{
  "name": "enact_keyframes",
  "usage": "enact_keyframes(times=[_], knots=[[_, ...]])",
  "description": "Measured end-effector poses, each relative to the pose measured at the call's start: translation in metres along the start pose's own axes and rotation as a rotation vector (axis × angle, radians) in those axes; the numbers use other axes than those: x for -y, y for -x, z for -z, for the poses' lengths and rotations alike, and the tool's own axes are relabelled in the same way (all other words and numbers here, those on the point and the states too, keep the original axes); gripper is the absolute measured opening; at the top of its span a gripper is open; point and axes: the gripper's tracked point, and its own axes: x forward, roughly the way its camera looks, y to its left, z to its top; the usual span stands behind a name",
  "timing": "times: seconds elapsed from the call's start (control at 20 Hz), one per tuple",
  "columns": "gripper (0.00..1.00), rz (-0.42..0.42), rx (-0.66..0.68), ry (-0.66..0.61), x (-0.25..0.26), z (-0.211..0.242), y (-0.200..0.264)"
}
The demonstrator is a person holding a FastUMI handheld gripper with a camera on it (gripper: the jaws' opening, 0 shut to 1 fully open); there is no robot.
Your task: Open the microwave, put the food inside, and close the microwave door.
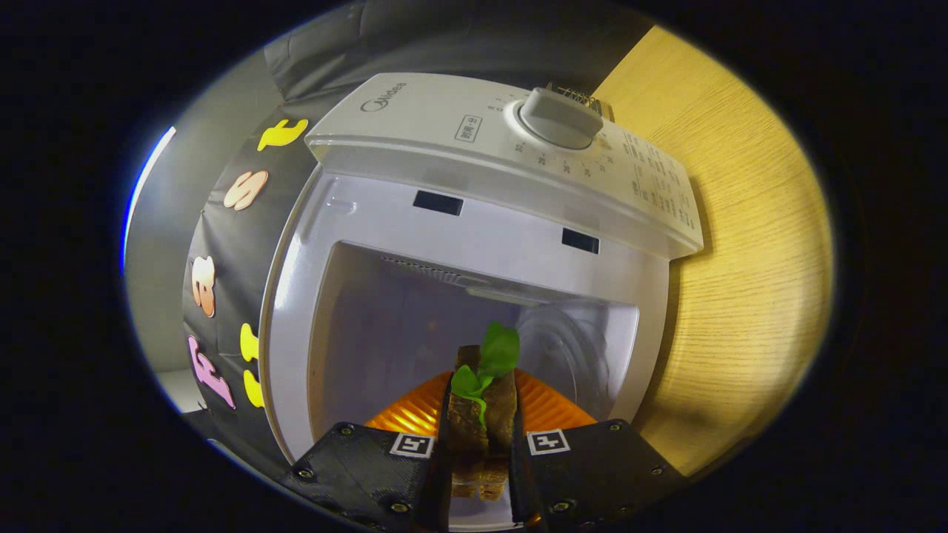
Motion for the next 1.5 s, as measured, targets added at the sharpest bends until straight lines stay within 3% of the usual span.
enact_keyframes(times=[0.25,0.55,0.8,1.25,1.5], knots=[[0.31,0.039,0.004,0.074,0.009,0.012,-0.024],[0.41,0.055,0.017,0.263,0.012,0.006,-0.032],[0.74,0.035,0.050,0.355,-0.002,-0.012,-0.029],[0.74,-0.026,0.049,0.436,-0.021,-0.039,-0.003],[0.74,-0.022,-0.022,0.461,-0.014,-0.037,0.023]])
